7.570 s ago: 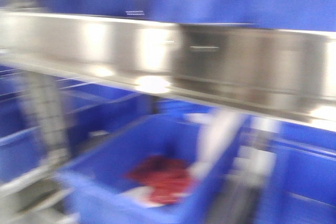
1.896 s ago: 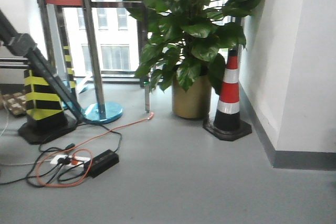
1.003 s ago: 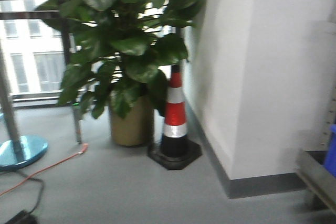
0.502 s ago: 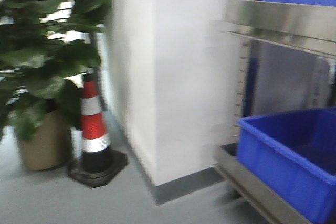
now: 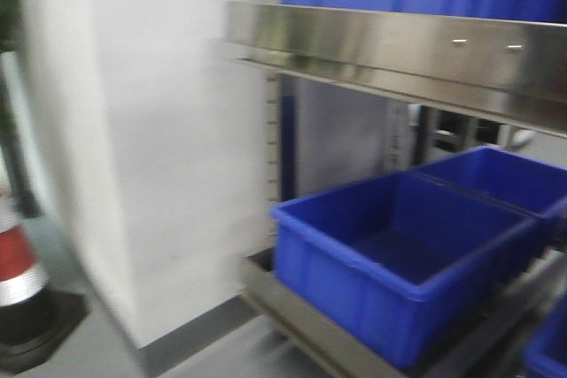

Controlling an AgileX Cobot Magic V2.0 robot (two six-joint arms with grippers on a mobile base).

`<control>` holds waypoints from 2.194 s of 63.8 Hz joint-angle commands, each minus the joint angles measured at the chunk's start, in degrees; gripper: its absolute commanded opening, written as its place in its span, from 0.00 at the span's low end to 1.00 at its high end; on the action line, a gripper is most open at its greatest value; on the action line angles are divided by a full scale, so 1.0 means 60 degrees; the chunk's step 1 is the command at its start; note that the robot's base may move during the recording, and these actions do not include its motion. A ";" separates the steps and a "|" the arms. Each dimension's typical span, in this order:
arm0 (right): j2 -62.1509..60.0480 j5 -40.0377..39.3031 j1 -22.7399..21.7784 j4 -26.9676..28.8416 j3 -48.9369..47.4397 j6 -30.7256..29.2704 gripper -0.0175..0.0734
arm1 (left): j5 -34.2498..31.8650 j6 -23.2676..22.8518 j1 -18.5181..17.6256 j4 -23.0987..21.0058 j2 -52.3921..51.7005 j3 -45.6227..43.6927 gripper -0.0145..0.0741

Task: Stack silver trays without gaps
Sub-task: 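Drive up to the rack holding the larger silver tray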

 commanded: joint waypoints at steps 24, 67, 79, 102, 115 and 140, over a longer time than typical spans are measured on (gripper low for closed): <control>-0.0409 0.0313 -0.0001 -0.0183 -0.0279 -0.0175 0.25 | 0.0561 0.0294 -0.0082 0.0101 -0.0352 -0.0231 0.11; -0.0409 0.0313 -0.0001 -0.0183 -0.0279 -0.0175 0.25 | 0.0561 0.0294 -0.0082 0.0101 -0.0352 -0.0231 0.11; -0.0409 0.0313 -0.0001 -0.0183 -0.0279 -0.0175 0.25 | 0.0561 0.0294 -0.0082 0.0101 -0.0352 -0.0231 0.11; -0.0409 0.0313 -0.0001 -0.0183 -0.0279 -0.0175 0.25 | 0.0561 0.0294 -0.0082 0.0101 -0.0352 -0.0231 0.11; -0.0409 0.0313 -0.0001 -0.0183 -0.0279 -0.0175 0.25 | 0.0561 0.0294 -0.0082 0.0101 -0.0352 -0.0231 0.11; -0.0409 0.0313 -0.0001 -0.0183 -0.0279 -0.0175 0.25 | 0.0561 0.0294 -0.0082 0.0101 -0.0352 -0.0231 0.11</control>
